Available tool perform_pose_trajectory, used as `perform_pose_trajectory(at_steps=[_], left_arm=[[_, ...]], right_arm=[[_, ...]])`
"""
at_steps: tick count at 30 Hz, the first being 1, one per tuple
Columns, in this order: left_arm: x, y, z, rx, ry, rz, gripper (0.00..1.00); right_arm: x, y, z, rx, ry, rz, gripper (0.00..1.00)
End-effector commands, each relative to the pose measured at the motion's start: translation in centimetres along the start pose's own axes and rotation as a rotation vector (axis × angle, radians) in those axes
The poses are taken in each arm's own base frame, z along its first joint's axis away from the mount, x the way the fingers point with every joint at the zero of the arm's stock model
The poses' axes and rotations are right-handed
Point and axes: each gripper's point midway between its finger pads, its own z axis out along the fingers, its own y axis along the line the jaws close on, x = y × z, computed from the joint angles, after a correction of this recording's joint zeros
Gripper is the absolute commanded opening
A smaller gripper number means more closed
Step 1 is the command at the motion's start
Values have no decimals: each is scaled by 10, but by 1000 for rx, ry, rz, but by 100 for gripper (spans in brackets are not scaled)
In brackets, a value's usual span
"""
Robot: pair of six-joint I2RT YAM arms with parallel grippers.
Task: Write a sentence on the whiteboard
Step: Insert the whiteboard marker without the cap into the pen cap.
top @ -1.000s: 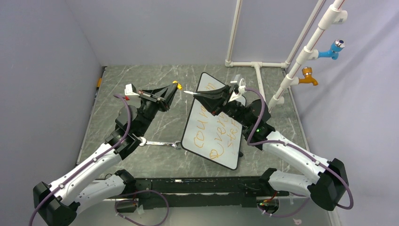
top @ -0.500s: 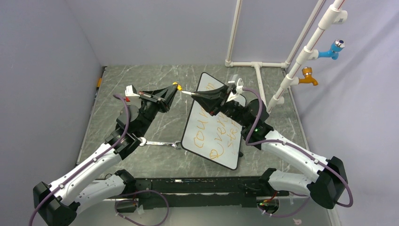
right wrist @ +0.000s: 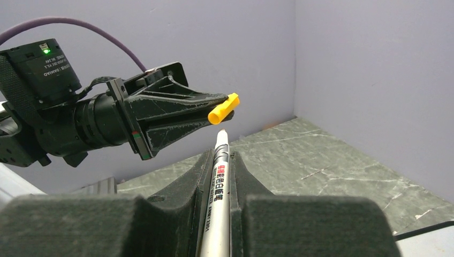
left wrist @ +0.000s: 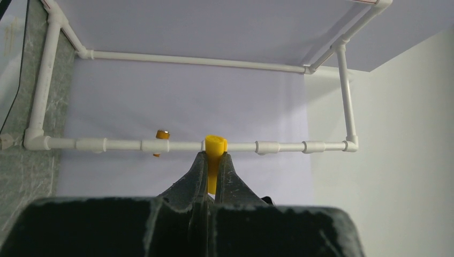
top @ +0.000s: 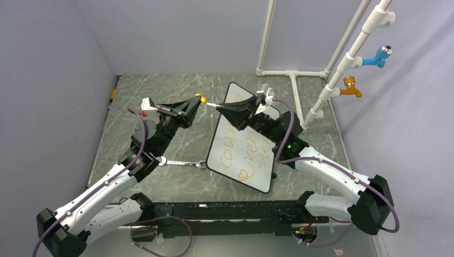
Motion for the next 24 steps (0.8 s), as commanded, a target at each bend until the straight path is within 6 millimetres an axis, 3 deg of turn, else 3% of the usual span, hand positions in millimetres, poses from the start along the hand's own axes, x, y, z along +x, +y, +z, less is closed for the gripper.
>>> perform_pose_trajectory(at_steps=[1,24], left_arm=[[-4,-6,-4,13,-19,-27,0],[-6,-2,-6,-16,-28,-38,0]], right_arm=[[-36,9,7,-28,-91,-32,0],[-44,17,7,-67,-108,-48,0]])
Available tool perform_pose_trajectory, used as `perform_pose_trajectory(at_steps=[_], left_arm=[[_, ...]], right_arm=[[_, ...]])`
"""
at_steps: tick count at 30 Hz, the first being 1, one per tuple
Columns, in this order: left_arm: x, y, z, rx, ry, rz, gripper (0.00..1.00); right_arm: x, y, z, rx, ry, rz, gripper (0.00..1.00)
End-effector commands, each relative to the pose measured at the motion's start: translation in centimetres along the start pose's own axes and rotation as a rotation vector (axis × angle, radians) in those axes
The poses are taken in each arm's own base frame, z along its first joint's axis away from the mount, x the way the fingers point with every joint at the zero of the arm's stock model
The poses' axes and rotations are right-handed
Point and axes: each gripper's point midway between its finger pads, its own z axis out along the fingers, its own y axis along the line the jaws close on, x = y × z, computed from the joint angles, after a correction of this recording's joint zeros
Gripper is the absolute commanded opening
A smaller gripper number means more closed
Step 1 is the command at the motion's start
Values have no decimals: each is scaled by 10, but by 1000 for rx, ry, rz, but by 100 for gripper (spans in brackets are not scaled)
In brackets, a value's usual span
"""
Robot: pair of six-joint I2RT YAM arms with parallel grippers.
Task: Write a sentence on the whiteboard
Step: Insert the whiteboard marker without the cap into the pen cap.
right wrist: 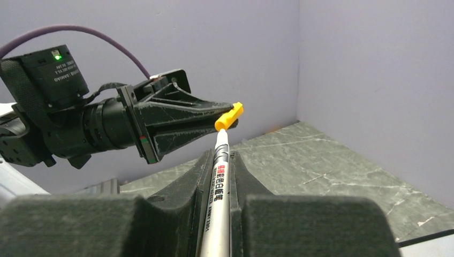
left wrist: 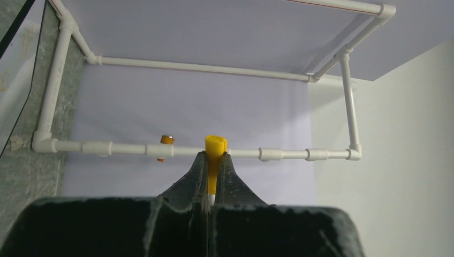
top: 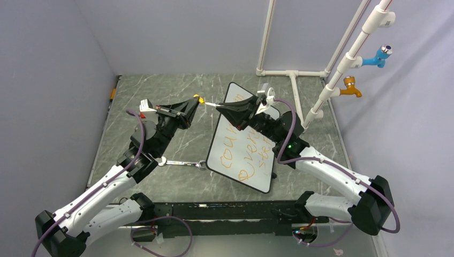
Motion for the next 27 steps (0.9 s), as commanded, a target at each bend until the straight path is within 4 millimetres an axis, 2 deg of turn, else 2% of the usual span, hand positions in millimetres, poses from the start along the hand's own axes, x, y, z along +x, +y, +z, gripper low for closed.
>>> perform_pose_trajectory(at_steps=[1,27], left_arm=[[1,-3,-3,-6,7,-36,0],[3,-6,-4,-1,15,-49,0]], right_arm=[[-40,13,8,-54,-99,-48,0],[-24,6,14,-30,-61,-26,0]])
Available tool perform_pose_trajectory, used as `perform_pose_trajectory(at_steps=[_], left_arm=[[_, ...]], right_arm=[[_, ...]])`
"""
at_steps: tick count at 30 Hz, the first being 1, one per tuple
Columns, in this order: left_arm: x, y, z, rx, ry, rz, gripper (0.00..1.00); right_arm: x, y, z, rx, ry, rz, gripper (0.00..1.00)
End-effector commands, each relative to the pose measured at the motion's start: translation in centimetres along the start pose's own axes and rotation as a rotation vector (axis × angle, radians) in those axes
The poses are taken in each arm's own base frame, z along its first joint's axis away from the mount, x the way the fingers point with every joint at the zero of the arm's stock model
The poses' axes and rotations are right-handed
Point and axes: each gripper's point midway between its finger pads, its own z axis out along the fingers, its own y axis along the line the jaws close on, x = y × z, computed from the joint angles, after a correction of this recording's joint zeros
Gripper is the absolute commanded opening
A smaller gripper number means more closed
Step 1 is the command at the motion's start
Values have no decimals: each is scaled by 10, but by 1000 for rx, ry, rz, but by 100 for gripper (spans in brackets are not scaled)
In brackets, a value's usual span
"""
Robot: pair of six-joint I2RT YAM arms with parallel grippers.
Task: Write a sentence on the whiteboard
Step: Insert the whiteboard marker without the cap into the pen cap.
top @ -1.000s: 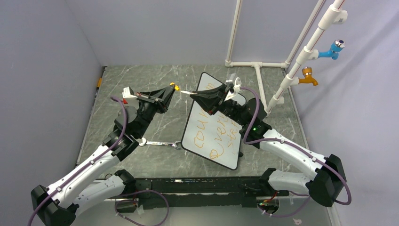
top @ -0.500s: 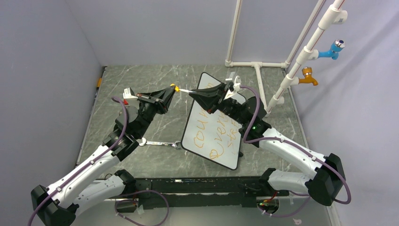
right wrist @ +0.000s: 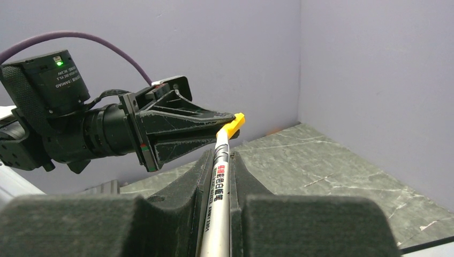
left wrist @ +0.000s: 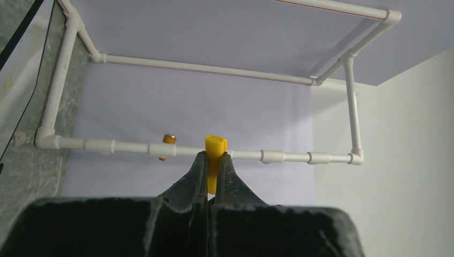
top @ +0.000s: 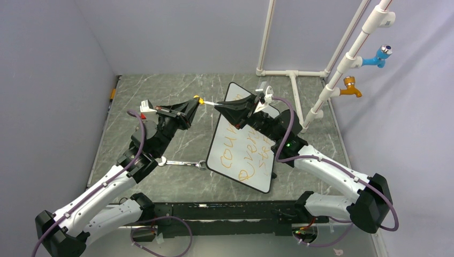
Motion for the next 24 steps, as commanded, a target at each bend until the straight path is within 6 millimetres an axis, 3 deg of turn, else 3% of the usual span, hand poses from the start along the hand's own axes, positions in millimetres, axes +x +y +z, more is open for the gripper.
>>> perform_pose_trajectory(at_steps=[1,24], left_arm=[[3,-12,-5,25,13,-34,0],[-3,-10,-5,43,-10,-76,0]], right_arm=[[-19,5,7,-20,-54,-22,0],[-11,6,2,-16,-35,-15,0]])
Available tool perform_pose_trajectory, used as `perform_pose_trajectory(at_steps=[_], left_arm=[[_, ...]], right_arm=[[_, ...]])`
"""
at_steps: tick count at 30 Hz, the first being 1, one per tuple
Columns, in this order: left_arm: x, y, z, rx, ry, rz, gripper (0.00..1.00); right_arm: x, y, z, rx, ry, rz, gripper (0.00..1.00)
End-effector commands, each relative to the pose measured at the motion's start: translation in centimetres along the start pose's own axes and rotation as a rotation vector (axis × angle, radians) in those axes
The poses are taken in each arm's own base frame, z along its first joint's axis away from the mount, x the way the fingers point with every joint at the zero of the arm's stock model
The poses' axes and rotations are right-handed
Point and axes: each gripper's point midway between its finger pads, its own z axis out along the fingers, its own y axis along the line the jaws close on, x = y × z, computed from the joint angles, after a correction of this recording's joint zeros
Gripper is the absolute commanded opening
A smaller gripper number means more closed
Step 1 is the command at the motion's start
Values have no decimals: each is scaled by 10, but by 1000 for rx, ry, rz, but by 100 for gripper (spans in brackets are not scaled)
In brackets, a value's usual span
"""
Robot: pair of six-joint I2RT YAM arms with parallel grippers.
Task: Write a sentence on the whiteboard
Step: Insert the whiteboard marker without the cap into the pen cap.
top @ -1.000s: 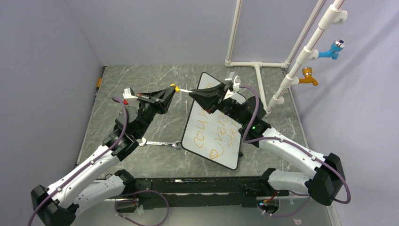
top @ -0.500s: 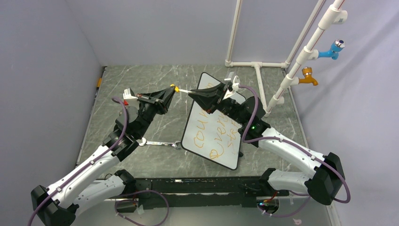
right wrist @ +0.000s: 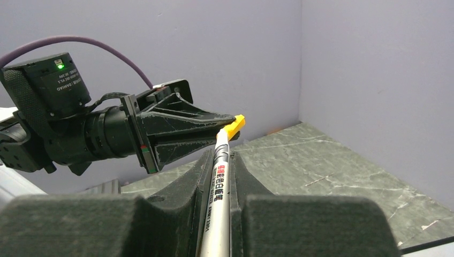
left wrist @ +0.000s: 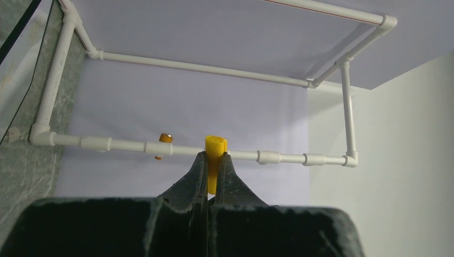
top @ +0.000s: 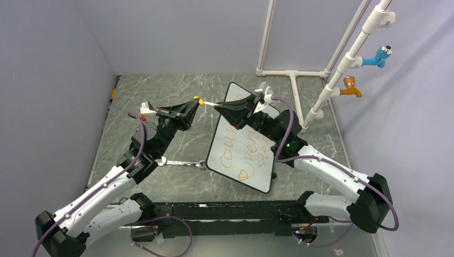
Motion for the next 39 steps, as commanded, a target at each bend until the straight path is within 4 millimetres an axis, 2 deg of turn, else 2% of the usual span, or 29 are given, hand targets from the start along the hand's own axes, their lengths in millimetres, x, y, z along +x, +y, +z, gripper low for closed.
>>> perform_pose_trajectory(at_steps=[1,19,39], left_arm=[[-1,-13,-4,48,-5,-49,0],[-2,-17,-4,65,-9,-56,0],[1,-17,-5,65,9,-47,0]], right_arm=[[-13,6,1,-18,-39,-19,0],[0,1,-3,7,-12,-10,0],[7,-10,8,40,2,-4,0]])
